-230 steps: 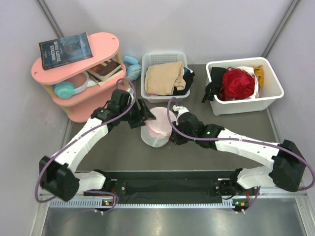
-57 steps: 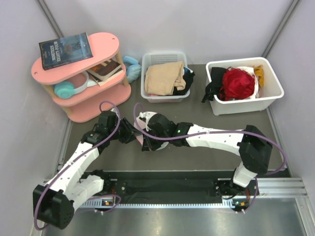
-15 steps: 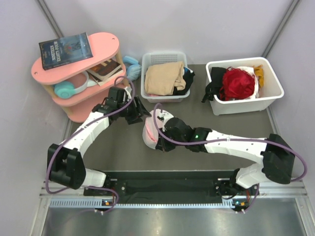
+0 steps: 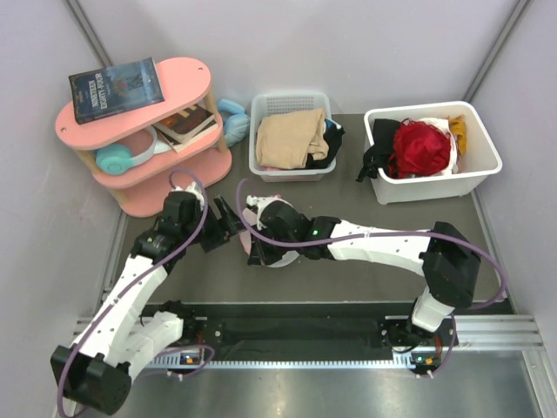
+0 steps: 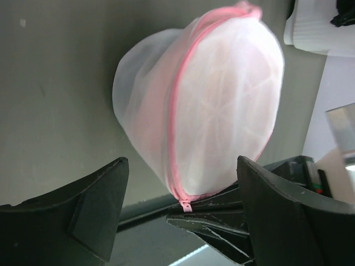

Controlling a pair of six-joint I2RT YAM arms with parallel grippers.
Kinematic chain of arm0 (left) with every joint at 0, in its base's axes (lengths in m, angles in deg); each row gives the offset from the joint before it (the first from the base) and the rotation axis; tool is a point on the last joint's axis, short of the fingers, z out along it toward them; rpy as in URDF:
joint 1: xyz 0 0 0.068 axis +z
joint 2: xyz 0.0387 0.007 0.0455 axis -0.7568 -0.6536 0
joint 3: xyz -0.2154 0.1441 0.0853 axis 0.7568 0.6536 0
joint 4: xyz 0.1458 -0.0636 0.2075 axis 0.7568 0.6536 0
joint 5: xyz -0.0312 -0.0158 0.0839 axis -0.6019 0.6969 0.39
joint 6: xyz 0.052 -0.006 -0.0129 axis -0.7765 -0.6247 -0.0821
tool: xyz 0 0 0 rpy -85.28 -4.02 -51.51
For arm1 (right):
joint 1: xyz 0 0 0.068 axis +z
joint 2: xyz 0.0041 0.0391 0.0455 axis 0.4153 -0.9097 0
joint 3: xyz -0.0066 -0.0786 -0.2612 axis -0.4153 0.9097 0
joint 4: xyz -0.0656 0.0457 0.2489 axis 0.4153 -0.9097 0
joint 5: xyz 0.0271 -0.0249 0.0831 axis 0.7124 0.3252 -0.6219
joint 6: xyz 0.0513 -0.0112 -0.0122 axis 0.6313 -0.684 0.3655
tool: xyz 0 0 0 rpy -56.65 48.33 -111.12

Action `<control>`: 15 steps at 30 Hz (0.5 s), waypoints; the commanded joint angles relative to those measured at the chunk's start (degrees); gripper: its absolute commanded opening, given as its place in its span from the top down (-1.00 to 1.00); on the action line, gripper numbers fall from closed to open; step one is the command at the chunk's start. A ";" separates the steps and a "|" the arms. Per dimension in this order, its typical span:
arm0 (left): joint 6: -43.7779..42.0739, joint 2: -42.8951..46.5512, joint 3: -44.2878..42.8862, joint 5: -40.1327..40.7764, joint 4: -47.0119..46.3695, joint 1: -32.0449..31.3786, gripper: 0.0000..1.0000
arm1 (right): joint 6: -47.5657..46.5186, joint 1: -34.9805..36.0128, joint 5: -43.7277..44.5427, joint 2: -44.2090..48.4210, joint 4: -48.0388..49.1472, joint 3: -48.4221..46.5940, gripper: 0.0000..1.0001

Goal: Unzip the laundry bag and remove the bra

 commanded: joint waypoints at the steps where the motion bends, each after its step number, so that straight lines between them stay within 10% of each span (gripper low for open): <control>1: 7.09 5.29 5.60 -0.68 -1.24 0.23 -0.67 | -1.18 2.48 -2.47 -1.54 1.28 -4.30 1.00; 10: 11.41 5.13 9.39 -3.75 -7.58 0.23 -0.61 | -1.53 3.45 -2.13 -1.28 1.28 -4.13 1.00; 15: 11.94 1.52 10.71 -7.01 -10.74 0.23 -0.19 | -1.62 3.45 -1.33 -0.66 1.37 -3.60 1.00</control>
